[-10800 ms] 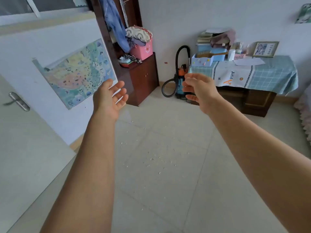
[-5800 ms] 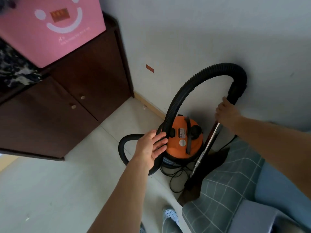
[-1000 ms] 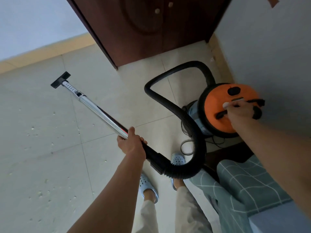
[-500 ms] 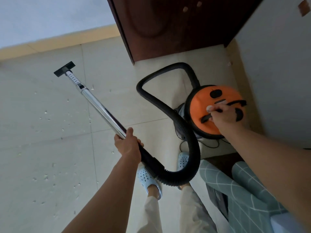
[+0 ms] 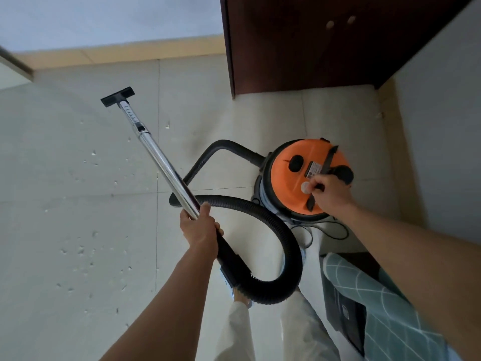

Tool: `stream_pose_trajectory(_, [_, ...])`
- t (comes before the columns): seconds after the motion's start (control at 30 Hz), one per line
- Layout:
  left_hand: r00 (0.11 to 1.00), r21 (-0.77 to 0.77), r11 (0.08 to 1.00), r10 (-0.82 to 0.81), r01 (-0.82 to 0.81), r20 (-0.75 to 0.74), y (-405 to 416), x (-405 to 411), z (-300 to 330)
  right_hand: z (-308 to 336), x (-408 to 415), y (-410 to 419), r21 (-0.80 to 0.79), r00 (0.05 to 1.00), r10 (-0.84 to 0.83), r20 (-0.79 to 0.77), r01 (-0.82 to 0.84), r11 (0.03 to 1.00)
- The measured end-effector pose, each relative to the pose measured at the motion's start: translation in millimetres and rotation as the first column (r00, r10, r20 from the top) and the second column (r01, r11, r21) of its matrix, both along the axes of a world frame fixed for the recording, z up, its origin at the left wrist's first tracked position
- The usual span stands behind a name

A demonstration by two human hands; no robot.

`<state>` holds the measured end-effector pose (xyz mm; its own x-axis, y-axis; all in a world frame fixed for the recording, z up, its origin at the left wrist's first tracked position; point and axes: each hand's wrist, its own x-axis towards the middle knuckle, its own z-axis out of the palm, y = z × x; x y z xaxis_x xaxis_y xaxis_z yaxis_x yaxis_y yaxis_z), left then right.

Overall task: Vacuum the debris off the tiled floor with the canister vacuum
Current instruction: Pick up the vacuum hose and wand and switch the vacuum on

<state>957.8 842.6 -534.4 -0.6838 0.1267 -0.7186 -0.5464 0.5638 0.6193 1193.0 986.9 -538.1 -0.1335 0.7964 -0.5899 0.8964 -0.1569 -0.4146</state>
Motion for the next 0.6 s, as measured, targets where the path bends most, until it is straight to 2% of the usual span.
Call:
stream_pose_trajectory(0.23, [0.994,0.005,0.995,0.097,-0.097,0.056,-6.0,-9.3,-3.3,12.9,-30.1,-3.3,-0.128,0.982,0.143,0.124,-0.127,0.984])
stream_pose_trajectory(0.3, [0.989,0.014,0.992,0.123,-0.124,0.081,-4.6,-10.6,-4.2,23.6,-36.7,-3.0,-0.087,0.916,0.300,0.268,-0.287,0.954])
stream_pose_trajectory(0.37, [0.984,0.021,0.989,0.144,-0.147,0.106,-3.8,-11.6,-5.0,30.6,-40.6,-1.1,0.073,0.827,0.368,0.424,-0.436,0.897])
stream_pose_trajectory(0.43, [0.980,0.030,0.986,0.157,-0.161,0.121,-4.4,-12.8,-4.4,31.6,-44.0,2.6,0.163,0.807,0.412,0.423,-0.516,0.841])
stream_pose_trajectory(0.5, [0.979,0.041,0.985,0.159,-0.165,0.126,-5.9,-13.9,-3.0,24.2,-46.0,6.6,0.150,0.789,0.498,0.360,-0.576,0.804])
stream_pose_trajectory(0.6, [0.981,0.046,0.987,0.150,-0.157,0.119,-9.1,-19.3,-2.5,12.1,-53.6,9.3,-0.018,0.632,0.647,0.427,-0.709,0.705])
